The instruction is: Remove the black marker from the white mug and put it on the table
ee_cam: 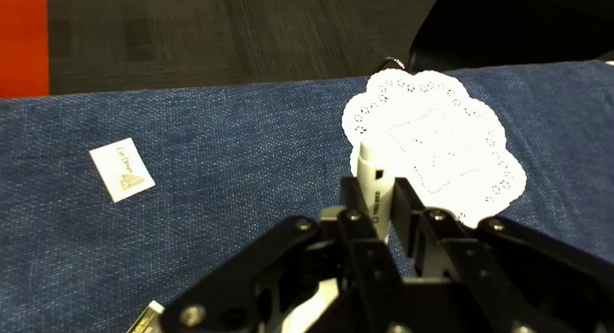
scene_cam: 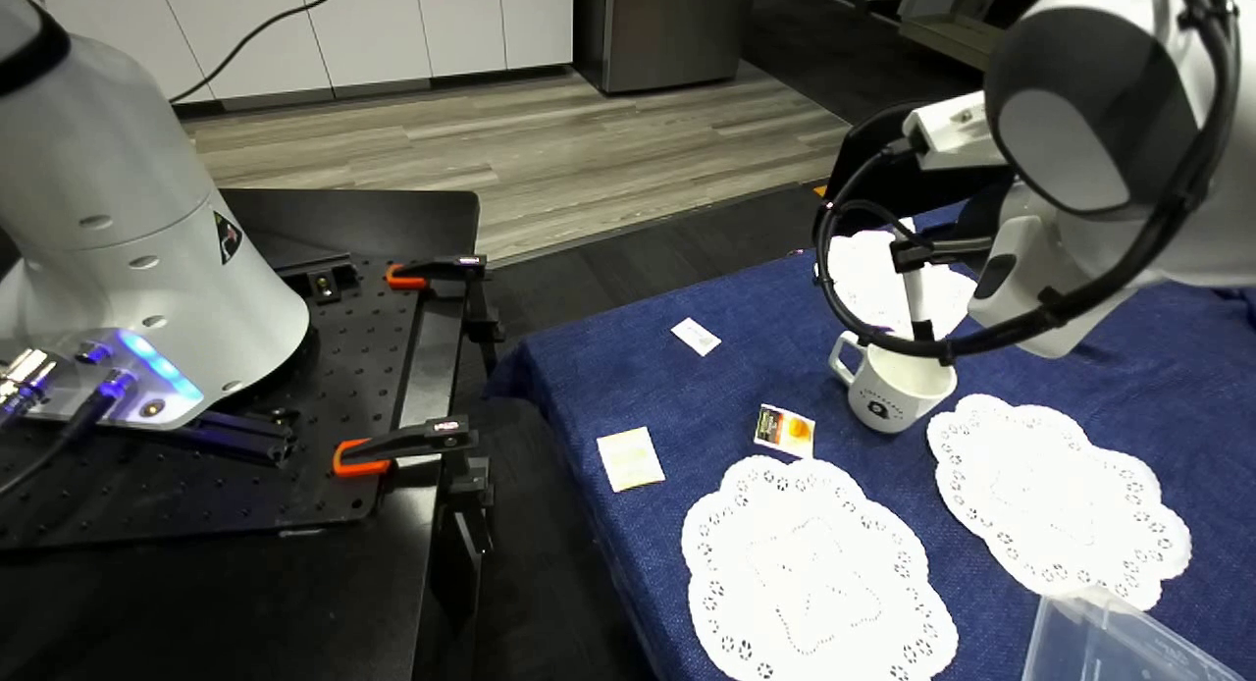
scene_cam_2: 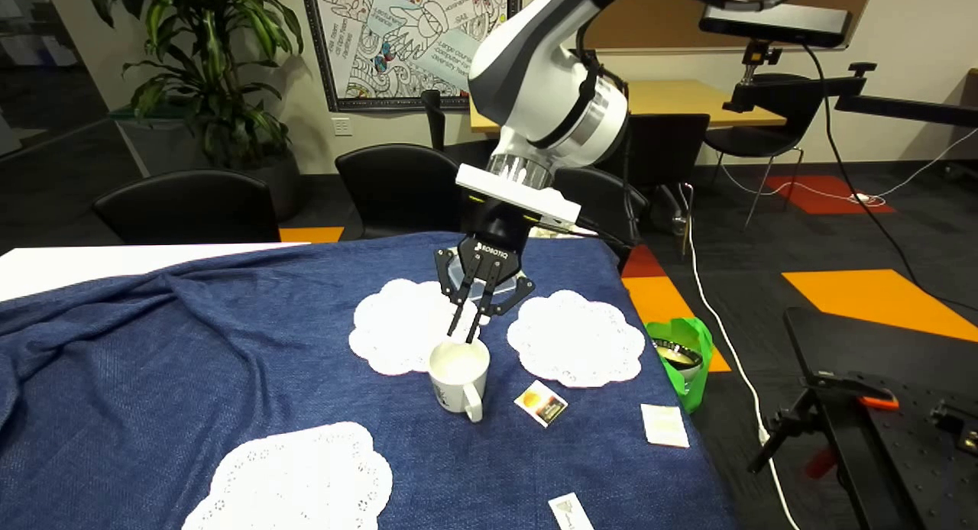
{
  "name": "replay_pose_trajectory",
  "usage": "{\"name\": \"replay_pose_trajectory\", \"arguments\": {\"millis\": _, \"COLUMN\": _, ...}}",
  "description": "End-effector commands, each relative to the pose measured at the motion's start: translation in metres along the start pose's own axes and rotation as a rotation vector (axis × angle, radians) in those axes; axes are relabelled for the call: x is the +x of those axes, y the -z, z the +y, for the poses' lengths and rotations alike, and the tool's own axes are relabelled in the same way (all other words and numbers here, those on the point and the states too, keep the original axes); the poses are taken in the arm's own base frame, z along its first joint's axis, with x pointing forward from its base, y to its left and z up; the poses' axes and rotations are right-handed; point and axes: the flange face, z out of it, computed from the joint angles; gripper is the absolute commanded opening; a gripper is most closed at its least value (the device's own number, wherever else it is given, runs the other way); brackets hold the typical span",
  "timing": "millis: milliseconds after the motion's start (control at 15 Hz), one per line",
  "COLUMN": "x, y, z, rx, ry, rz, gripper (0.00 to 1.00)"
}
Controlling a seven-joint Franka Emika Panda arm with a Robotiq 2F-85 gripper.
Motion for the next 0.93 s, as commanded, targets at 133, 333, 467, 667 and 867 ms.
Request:
{"name": "replay_pose_trajectory", "arguments": {"millis": 133, "x": -0.068, "y": -0.005, "z": 0.001, "rx": -0.098, "ry": 0.267, "rz": 0.134, "gripper": 0.05}}
{"name": "replay_pose_trajectory", "arguments": {"millis": 333, "x": -0.095, "y": -0.028, "z": -0.006, "rx": -0.178, "ry": 0.408, "rz": 0.203, "gripper": 0.05}}
{"name": "replay_pose_trajectory", "arguments": {"millis": 467, "x": -0.110, "y": -0.048, "z": -0.008, "rx": -0.237, "ry": 0.501, "rz": 0.240, "gripper": 0.05}}
{"name": "replay_pose_trajectory", "arguments": {"millis": 667, "x": -0.109, "y": -0.061, "z": -0.012, "rx": -0.256, "ry": 0.492, "rz": 0.228, "gripper": 0.20}}
{"name": "replay_pose_trajectory", "arguments": {"millis": 867, "x": -0.114, "y": -0.067, "z": -0.011, "rx": -0.269, "ry": 0.509, "rz": 0.231, "gripper": 0.20}}
